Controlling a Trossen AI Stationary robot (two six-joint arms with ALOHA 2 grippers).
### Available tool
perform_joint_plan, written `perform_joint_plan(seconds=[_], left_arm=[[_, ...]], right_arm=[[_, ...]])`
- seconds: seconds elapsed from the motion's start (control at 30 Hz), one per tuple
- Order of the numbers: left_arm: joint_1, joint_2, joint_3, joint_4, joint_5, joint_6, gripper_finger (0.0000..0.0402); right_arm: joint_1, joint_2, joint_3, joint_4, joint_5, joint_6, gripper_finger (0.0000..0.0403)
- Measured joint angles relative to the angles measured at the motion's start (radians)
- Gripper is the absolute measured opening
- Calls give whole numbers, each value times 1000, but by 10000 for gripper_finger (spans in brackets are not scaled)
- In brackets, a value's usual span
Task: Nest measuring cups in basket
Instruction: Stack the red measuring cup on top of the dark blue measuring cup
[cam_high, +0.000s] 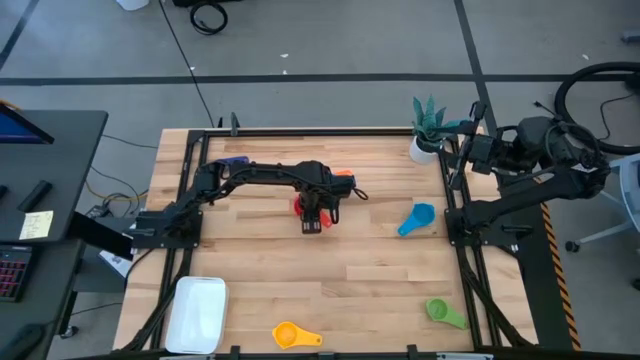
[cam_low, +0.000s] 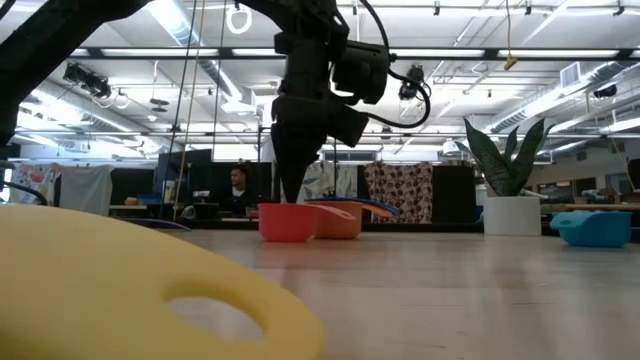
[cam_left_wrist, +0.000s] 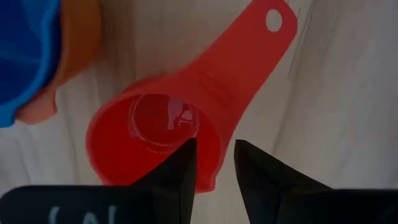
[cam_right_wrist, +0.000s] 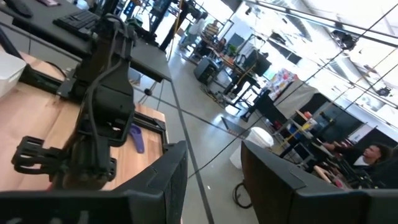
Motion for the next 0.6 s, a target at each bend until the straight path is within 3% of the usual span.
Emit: perform_joint_plan(seconds=[0.6], left_arm=[[0,14,0,-1,33,13,111]], right_arm=[[0,0,0,-1,1,0,155]])
